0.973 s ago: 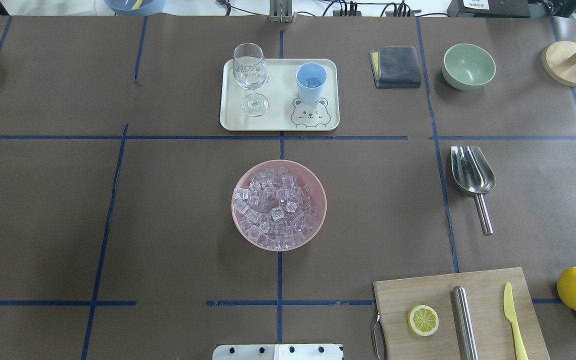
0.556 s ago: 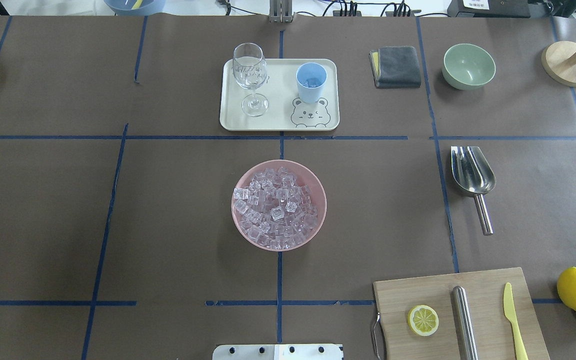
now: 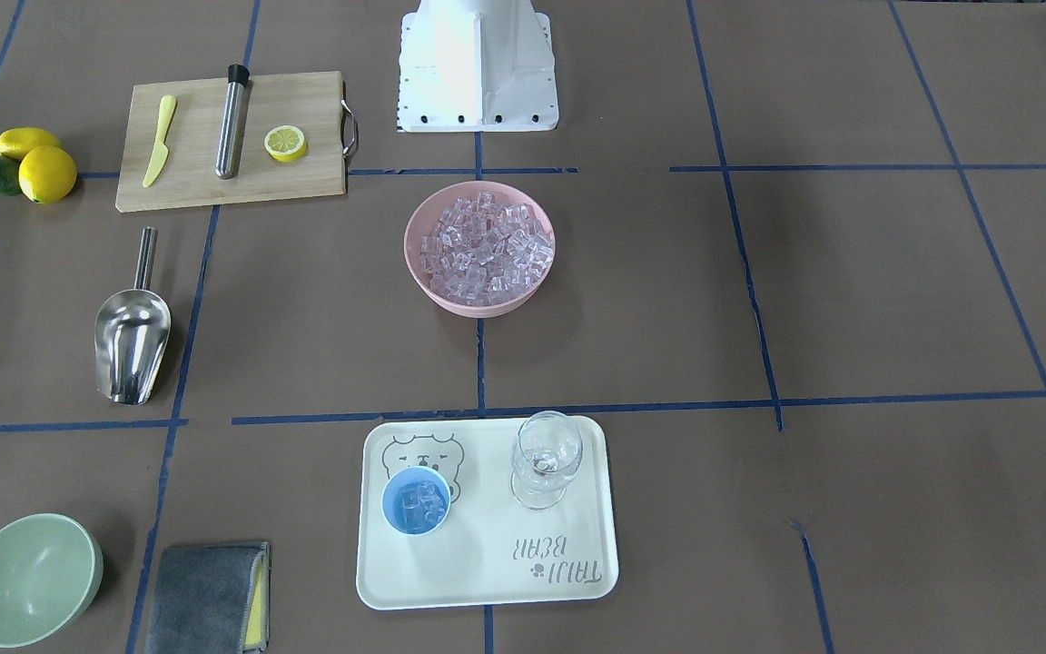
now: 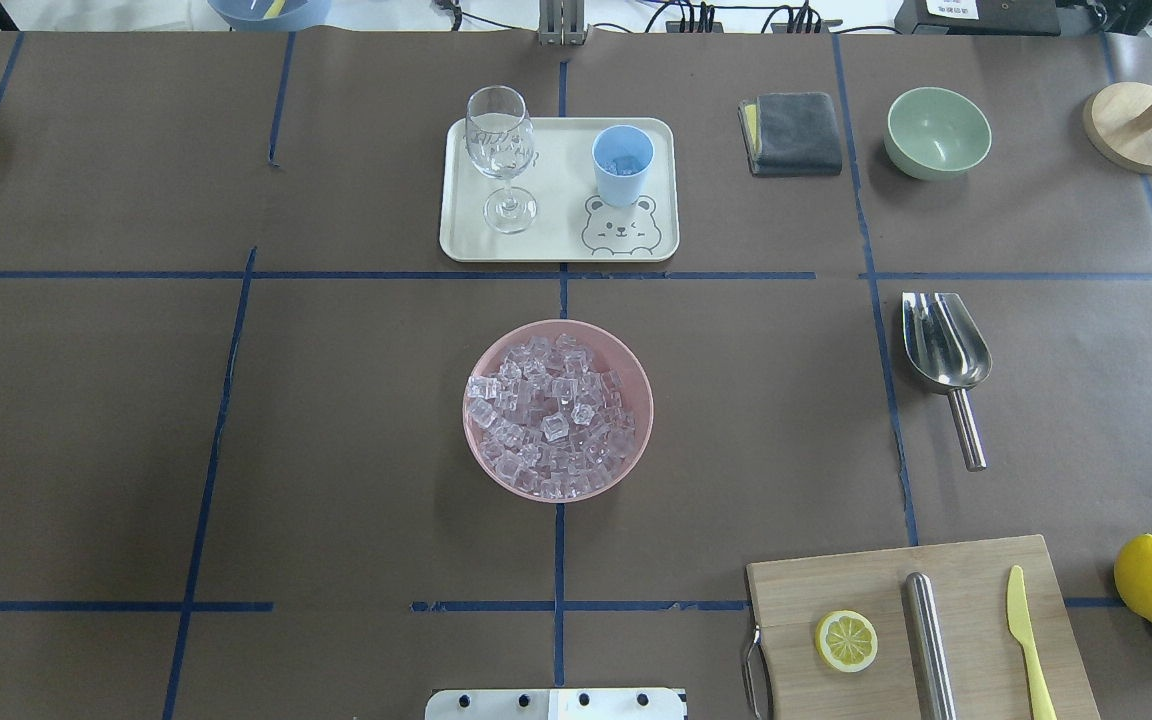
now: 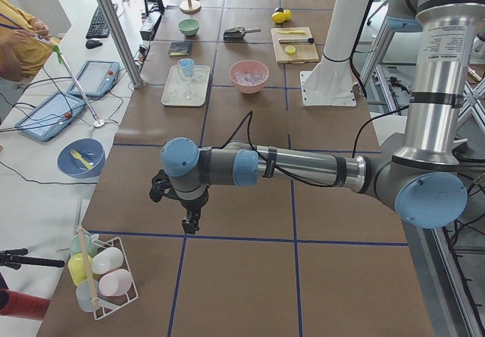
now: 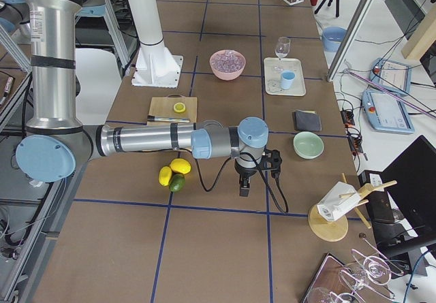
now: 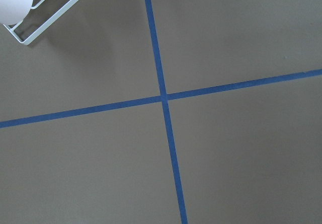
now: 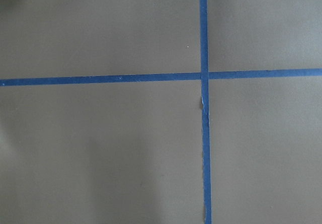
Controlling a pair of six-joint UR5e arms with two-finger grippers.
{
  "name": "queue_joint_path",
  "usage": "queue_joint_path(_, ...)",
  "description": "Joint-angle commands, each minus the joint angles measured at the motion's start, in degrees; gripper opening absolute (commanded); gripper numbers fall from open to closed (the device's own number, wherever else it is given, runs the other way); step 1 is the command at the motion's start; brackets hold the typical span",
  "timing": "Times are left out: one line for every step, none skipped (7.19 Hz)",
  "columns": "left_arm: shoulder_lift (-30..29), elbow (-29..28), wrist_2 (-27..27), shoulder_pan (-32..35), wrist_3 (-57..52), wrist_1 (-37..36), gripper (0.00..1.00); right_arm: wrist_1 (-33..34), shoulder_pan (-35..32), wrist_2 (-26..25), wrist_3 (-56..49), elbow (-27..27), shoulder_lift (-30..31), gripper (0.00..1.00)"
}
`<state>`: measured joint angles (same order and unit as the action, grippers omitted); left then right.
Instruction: Put ice in cup with scoop
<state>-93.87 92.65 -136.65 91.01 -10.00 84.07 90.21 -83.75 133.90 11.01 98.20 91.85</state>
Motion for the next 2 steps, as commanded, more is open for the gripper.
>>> queue_joint_path(-0.3, 0.0, 0.0, 0.0, -0.1, 0.3, 1.0, 3.5, 0.5, -3.6, -0.9, 0.0, -2.9, 1.0)
queue_joint_path(-0.9, 0.4, 0.0, 0.0, -0.1, 0.1, 1.0, 3.3, 0.5, -3.6, -1.4, -0.2, -2.7, 1.0)
